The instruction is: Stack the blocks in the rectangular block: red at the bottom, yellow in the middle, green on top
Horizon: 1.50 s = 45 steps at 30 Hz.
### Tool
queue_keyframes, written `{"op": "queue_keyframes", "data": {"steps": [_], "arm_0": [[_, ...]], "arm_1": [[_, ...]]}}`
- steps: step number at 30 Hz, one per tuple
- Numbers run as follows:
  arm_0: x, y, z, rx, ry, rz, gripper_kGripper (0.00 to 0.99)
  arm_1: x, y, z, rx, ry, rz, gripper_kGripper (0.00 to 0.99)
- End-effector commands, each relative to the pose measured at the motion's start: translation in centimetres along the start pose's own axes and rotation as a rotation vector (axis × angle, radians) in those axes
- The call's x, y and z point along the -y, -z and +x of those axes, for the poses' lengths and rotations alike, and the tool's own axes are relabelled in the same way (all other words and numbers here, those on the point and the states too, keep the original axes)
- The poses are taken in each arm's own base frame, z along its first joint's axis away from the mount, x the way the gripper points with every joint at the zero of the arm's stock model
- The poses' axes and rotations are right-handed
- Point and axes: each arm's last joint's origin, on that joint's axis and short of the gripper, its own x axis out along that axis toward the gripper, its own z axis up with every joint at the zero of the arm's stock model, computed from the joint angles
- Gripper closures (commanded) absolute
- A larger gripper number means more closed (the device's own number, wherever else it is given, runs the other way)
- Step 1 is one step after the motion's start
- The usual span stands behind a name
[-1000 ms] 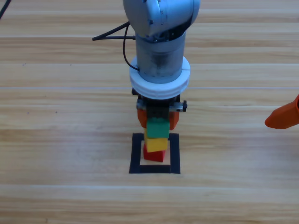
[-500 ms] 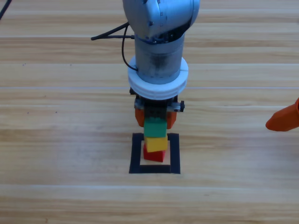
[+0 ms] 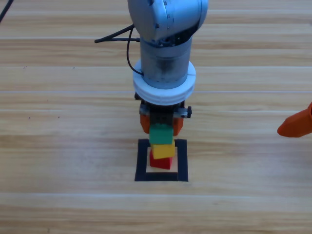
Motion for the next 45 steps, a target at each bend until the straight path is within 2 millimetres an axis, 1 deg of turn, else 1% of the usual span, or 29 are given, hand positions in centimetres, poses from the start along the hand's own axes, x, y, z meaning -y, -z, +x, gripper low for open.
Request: {"op": "queue_keyframes", "data": {"steps": [1, 2, 3, 7, 9, 11, 13, 15, 16, 17, 18, 19, 21, 22, 23, 24, 28, 30, 32, 34, 39, 45], "arm_0": [[0.8, 0.8, 0.3, -0.002, -0.007, 0.013, 0.208], [0.9, 0.9, 0.2, -0.001, -0.005, 0.015, 0.037], [0.8, 0.9, 0.1, 0.002, -0.004, 0.011, 0.001], [0.5, 1.0, -0.7, 0.013, 0.004, 0.016, 0.0], [0.4, 1.1, -1.3, 0.023, 0.015, 0.018, 0.0], [0.0, 1.7, -2.9, 0.052, 0.03, 0.022, 0.0], [-1.1, 2.4, -5.2, 0.097, 0.049, 0.022, 0.0], [-3.3, 3.6, -9.8, 0.19, 0.102, 0.034, 0.0], [-4.7, 4.4, -12.2, 0.241, 0.126, 0.046, 0.0], [-6.0, 5.0, -13.7, 0.279, 0.135, 0.057, 0.0], [-7.9, 5.9, -15.4, 0.321, 0.141, 0.075, 0.0], [-9.1, 6.5, -16.4, 0.357, 0.147, 0.098, 0.0], [-11.0, 7.5, -17.4, 0.422, 0.173, 0.171, 0.0], [-12.3, 8.4, -17.4, 0.461, 0.194, 0.228, 0.0], [-13.4, 9.2, -17.0, 0.48, 0.199, 0.265, 0.0], [-15.0, 10.3, -16.6, 0.503, 0.216, 0.296, 0.0], [-20.2, 14.6, -14.1, 0.586, 0.33, 0.438, 0.0], [-21.0, 15.2, -13.1, 0.574, 0.327, 0.462, 0.0], [-21.5, 15.9, -12.0, 0.579, 0.365, 0.495, 0.0], [-21.7, 16.2, -11.5, 0.572, 0.364, 0.498, 0.0], [-22.2, 16.6, -10.8, 0.568, 0.365, 0.498, 0.0], [-22.2, 16.7, -10.1, 0.561, 0.362, 0.502, 0.0]], "arm_1": [[0.9, 0.8, 2.0, -0.088, 0.003, 0.025, 0.002], [0.9, 0.8, 2.0, -0.088, 0.003, 0.025, 0.002], [0.9, 0.8, 2.0, -0.088, 0.003, 0.025, 0.002], [0.8, 0.7, 2.0, -0.086, 0.001, 0.023, 0.002], [0.8, 0.8, 2.1, -0.089, 0.001, 0.024, 0.002], [0.8, 0.8, 2.0, -0.086, 0.001, 0.023, 0.002], [0.8, 0.8, 1.9, -0.085, 0.001, 0.023, 0.002], [0.8, 0.9, 2.0, -0.088, 0.001, 0.022, 0.002], [0.8, 0.9, 1.9, -0.085, 0.001, 0.021, 0.002], [0.8, 0.8, 1.9, -0.085, 0.001, 0.021, 0.002], [0.8, 0.8, 1.8, -0.082, 0.001, 0.021, 0.002], [0.8, 0.8, 1.8, -0.08, 0.001, 0.021, 0.002], [0.8, 0.8, 1.6, -0.073, 0.002, 0.02, 0.002], [0.7, 0.8, 1.6, -0.073, 0.002, 0.022, 0.002], [0.7, 0.8, 1.5, -0.071, 0.004, 0.022, 0.002], [0.7, 0.7, 1.5, -0.068, 0.005, 0.022, 0.002], [0.8, 0.7, 1.5, -0.066, 0.023, 0.024, 0.002], [0.9, 0.5, 1.5, -0.057, 0.034, 0.025, 0.002], [0.9, 0.4, 1.5, -0.051, 0.033, 0.024, 0.002], [0.9, 0.4, 1.4, -0.044, 0.03, 0.024, 0.002], [0.5, 0.0, 1.3, -0.029, 0.017, 0.018, 0.002], [0.5, 0.2, 1.3, -0.032, 0.02, 0.018, 0.002]]}}
